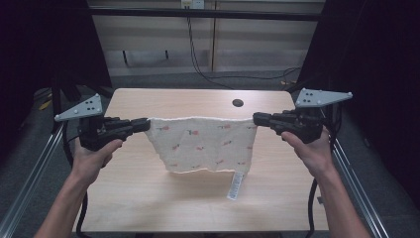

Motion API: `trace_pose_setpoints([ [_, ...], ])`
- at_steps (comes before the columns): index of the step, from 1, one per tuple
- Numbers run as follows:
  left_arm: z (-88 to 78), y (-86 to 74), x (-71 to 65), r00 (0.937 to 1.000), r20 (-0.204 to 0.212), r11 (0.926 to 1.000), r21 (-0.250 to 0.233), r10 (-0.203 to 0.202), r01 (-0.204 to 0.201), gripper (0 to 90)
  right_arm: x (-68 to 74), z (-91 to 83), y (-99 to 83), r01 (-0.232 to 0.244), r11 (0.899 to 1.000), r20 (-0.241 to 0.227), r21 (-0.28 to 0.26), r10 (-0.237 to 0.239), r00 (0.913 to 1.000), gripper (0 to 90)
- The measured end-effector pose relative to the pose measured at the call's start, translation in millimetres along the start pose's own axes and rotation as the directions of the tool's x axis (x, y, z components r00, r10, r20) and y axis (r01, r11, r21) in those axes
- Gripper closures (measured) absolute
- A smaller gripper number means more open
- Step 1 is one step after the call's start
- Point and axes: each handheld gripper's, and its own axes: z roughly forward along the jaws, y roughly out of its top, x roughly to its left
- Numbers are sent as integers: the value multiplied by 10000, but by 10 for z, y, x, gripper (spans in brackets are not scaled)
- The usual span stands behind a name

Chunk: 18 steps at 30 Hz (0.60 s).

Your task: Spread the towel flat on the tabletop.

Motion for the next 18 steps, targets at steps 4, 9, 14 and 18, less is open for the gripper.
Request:
trace_pose_setpoints([
  [4, -66, 27, -98, 9998, 132, 9998, -98, 173, -172, 872, 103, -81, 37, 239, 9997, -111, -94, -240, 9997, 885],
  [9, -140, 75, -206, 9991, 164, 9992, -63, 402, -401, 872, 232, -215, 63, 492, 9981, -294, -384, -503, 9983, 885],
  [14, -16, 37, -184, 9993, 115, 9993, 100, 355, -356, 872, 203, -232, -18, 476, 9987, -89, -155, -477, 9988, 884],
  [18, 210, -148, -25, 10000, -58, 9974, 713, -64, 68, 872, 37, -113, -216, 42, 9995, 181, 326, -48, 9998, 884],
])
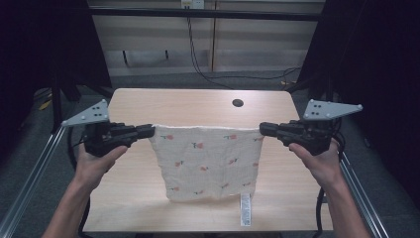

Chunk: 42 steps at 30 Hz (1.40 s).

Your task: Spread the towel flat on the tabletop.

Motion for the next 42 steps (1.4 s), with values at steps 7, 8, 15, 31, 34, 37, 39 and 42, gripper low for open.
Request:
trace_pose_setpoints([
  [7, 270, -234, 194, 9977, -35, 9957, 631, -672, 673, 871, -222, 273, -252, -656, 9973, 235, 340, 648, 9976, 884],
  [8, 276, -247, 205, 9976, -100, 9955, 652, -681, 686, 872, -236, 299, -267, -657, 9970, 299, 399, 645, 9975, 884],
  [15, 288, -337, 298, 9947, -251, 9923, 711, -998, 1014, 871, -302, 427, -319, -935, 9948, 198, 395, 928, 9955, 884],
  [31, 629, -417, 372, 9928, -292, 9877, 1021, -1159, 1183, 871, -425, 464, -586, -1230, 9905, 802, 618, 1179, 9898, 877],
  [34, 690, -432, 415, 9919, -404, 9863, 1088, -1205, 1242, 871, -482, 506, -629, -1378, 9886, 1023, 608, 1312, 9861, 873],
  [37, 725, -475, 463, 9885, -553, 9824, 1159, -1407, 1464, 871, -574, 575, -701, -1639, 9848, 1064, 574, 1572, 9818, 880],
  [39, 674, -523, 442, 9882, -578, 9812, 1240, -1418, 1481, 871, -642, 638, -760, -1832, 9812, 1082, 605, 1760, 9784, 887],
  [42, 621, -547, 430, 9886, -604, 9818, 1238, -1376, 1442, 871, -654, 672, -781, -1882, 9804, 987, 591, 1819, 9784, 889],
])
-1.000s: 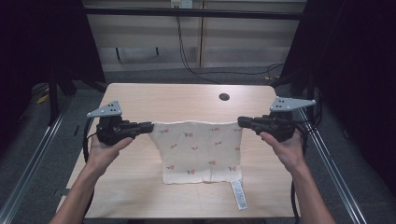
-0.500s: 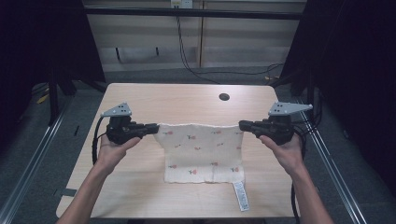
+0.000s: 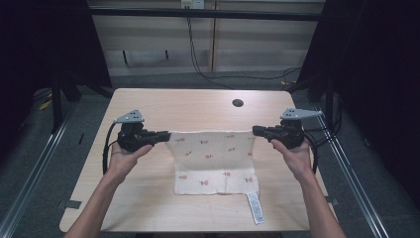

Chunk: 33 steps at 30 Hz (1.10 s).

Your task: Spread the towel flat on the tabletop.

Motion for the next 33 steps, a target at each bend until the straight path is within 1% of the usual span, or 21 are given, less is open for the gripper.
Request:
trace_pose_setpoints([
  [2, -23, -19, 18, 10000, -22, 10000, -59, -45, 45, 871, 7, 45, -7, 61, 10000, -59, 55, -61, 10000, 891],
  [3, 10, -31, 56, 9998, -116, 9998, -17, -181, 181, 870, 9, 94, -6, 80, 9999, -54, 77, -80, 10000, 892],
  [4, 10, -31, 56, 9998, -116, 9998, -17, -181, 181, 870, 9, 94, -6, 80, 9999, -54, 77, -80, 10000, 892],
  [5, 38, -37, 84, 9997, -149, 9998, 6, -190, 190, 870, -3, 146, -7, 102, 9999, 13, 106, -102, 9999, 894],
  [6, 71, -44, 116, 9995, -164, 9996, 23, -264, 264, 870, -3, 146, -7, 102, 9999, 13, 106, -102, 9999, 894],
  [9, 160, -64, 186, 9986, -227, 9988, 96, -486, 488, 870, -44, 220, -23, 21, 9998, 46, 202, -22, 10000, 896],
  [11, 206, -75, 224, 9983, -224, 9985, 103, -531, 534, 870, -100, 273, -51, -172, 9995, 64, 269, 171, 9998, 898],
  [13, 256, -85, 262, 9973, -296, 9977, 70, -669, 671, 869, -122, 281, -65, -237, 9993, 78, 284, 235, 9997, 898],
  [14, 281, -89, 273, 9970, -260, 9973, 108, -727, 730, 869, -122, 281, -65, -237, 9993, 78, 284, 235, 9997, 898],
  [15, 342, -95, 292, 9973, -229, 9973, 192, -702, 707, 869, -131, 277, -73, -228, 9992, 125, 325, 224, 9997, 898],
  [16, 342, -95, 292, 9973, -229, 9973, 192, -702, 707, 869, -131, 277, -73, -228, 9992, 125, 325, 224, 9997, 898],
  [17, 376, -103, 301, 9971, -225, 9971, 197, -731, 736, 868, -151, 280, -75, -171, 9989, 236, 433, 161, 9996, 898],
  [18, 411, -112, 308, 9964, -221, 9964, 204, -816, 821, 868, -151, 280, -75, -171, 9989, 236, 433, 161, 9996, 898],
  [19, 443, -120, 312, 9963, -252, 9961, 288, -823, 830, 868, -168, 284, -76, -203, 9988, 288, 451, 190, 9994, 898],
  [21, 491, -132, 320, 9969, -417, 9963, 516, -671, 692, 867, -204, 294, -78, -300, 9984, 380, 479, 282, 9989, 898],
  [23, 516, -142, 346, 9965, -439, 9957, 568, -706, 730, 866, -269, 322, -101, -339, 9980, 359, 540, 320, 9988, 897],
  [24, 527, -144, 364, 9964, -463, 9955, 597, -705, 732, 866, -269, 322, -101, -339, 9980, 359, 540, 320, 9988, 897],
  [28, 588, -153, 440, 9943, -501, 9941, 501, -941, 966, 863, -363, 392, -140, -597, 9962, 529, 640, 564, 9970, 897],
  [29, 623, -154, 474, 9930, -593, 9934, 462, -1019, 1047, 855, -399, 437, -147, -645, 9959, 623, 631, 605, 9962, 897],
  [32, 656, -162, 504, 9913, -628, 9921, 421, -1155, 1183, 844, -424, 484, -143, -677, 9957, 742, 632, 630, 9952, 897],
  [33, 673, -168, 526, 9907, -534, 9906, 503, -1248, 1275, 837, -442, 509, -141, -702, 9949, 704, 721, 651, 9954, 897],
])
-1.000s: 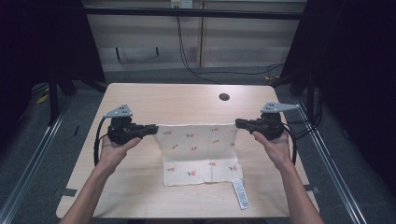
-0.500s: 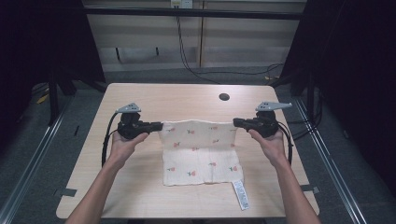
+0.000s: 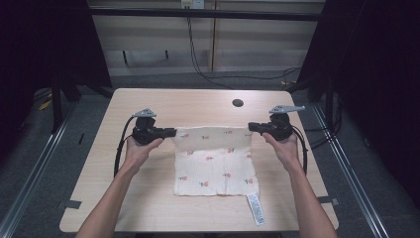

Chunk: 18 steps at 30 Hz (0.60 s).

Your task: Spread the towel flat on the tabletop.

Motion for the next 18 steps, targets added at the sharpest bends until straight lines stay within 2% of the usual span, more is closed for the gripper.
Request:
trace_pose_setpoints([
  [2, 46, -7, 25, 9999, -141, 9998, 180, -88, 90, 832, -61, 68, 0, -202, 9998, 73, 79, 201, 9998, 896],
  [6, 70, 9, 74, 9992, -156, 9992, 162, -374, 377, 794, -111, 115, 11, -327, 9994, 314, 135, 322, 9990, 870],
  [8, 60, 23, 85, 9983, -362, 9989, 81, -454, 458, 743, -129, 135, 28, -381, 9992, 491, 155, 373, 9981, 796],
  [12, 9, 14, 88, 9986, -354, 9991, 140, -383, 388, 716, -135, 116, 47, -360, 9993, 841, 66, 354, 9958, 731],
  [18, -85, -54, 48, 9994, -317, 9997, 217, -127, 134, 721, -68, 54, -2, -233, 9992, 679, 314, 211, 9975, 696],
])
